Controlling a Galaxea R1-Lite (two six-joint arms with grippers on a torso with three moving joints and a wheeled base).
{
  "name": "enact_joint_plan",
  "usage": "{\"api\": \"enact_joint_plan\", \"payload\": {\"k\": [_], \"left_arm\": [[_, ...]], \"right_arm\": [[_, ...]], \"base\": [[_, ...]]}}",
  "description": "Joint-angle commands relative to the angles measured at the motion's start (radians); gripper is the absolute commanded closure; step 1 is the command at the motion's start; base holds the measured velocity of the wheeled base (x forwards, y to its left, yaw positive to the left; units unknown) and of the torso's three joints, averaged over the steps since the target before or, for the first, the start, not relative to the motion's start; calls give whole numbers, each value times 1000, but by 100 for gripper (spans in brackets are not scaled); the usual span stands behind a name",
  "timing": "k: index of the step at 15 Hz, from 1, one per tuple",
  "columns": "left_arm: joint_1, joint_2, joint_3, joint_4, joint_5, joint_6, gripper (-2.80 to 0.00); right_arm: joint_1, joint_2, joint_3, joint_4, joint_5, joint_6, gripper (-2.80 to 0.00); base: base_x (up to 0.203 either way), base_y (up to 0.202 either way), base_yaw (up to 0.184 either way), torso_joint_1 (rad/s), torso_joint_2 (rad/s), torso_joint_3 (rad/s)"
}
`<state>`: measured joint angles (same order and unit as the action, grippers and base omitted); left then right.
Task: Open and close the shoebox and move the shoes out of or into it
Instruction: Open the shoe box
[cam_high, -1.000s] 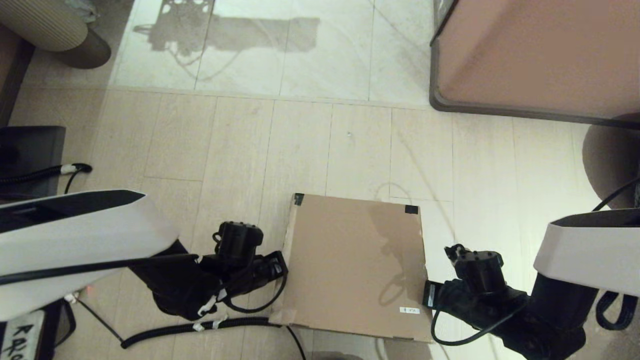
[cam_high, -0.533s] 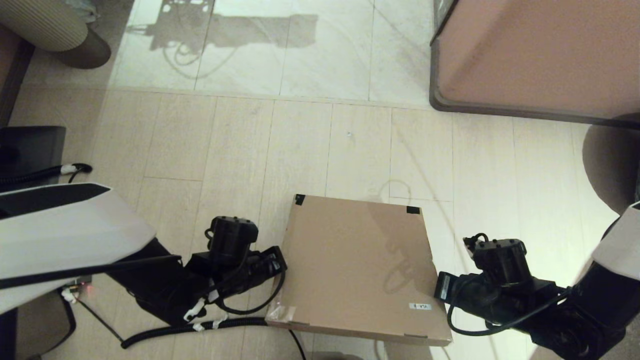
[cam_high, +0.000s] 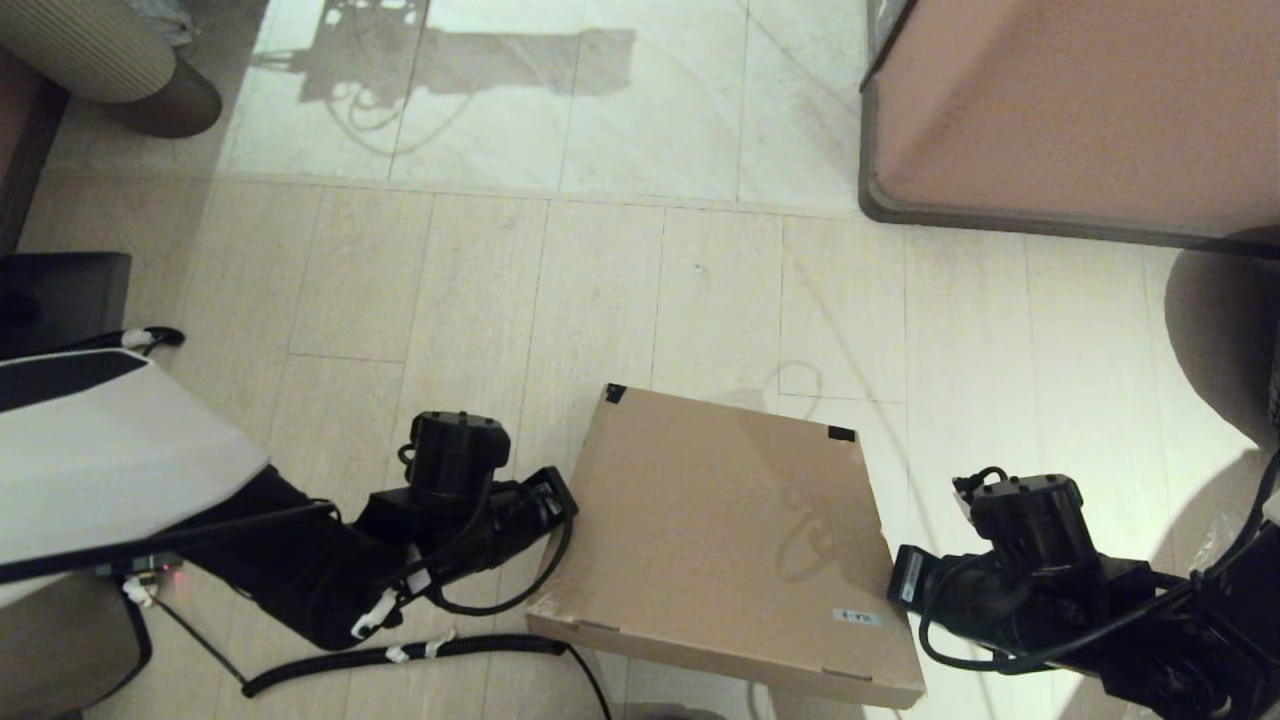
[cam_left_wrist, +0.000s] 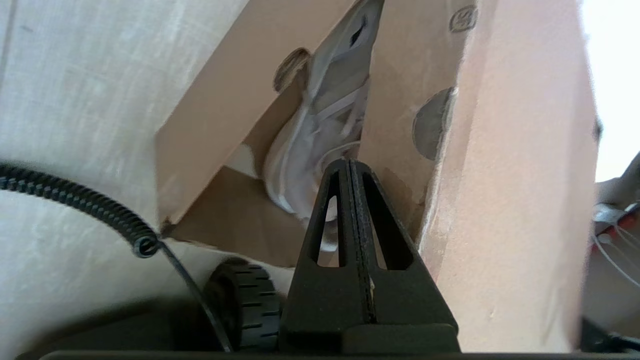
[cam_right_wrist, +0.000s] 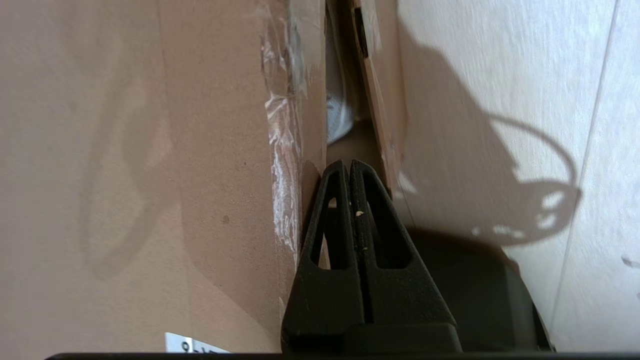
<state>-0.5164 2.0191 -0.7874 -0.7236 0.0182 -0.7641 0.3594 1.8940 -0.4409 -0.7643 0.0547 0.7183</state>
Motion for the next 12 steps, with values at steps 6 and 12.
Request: {"api": "enact_joint_plan", "payload": {"k": [6, 12], "left_arm": [[-4, -19, -18, -2, 25, -23, 0], [2, -17, -38, 9, 28, -24, 0]], "right_arm": [[3, -10, 16, 3, 14, 68, 0], [3, -6, 14, 5, 28, 124, 0]], "base": [[0, 0, 0, 0, 0, 0], [0, 0, 0, 0, 0, 0]]}}
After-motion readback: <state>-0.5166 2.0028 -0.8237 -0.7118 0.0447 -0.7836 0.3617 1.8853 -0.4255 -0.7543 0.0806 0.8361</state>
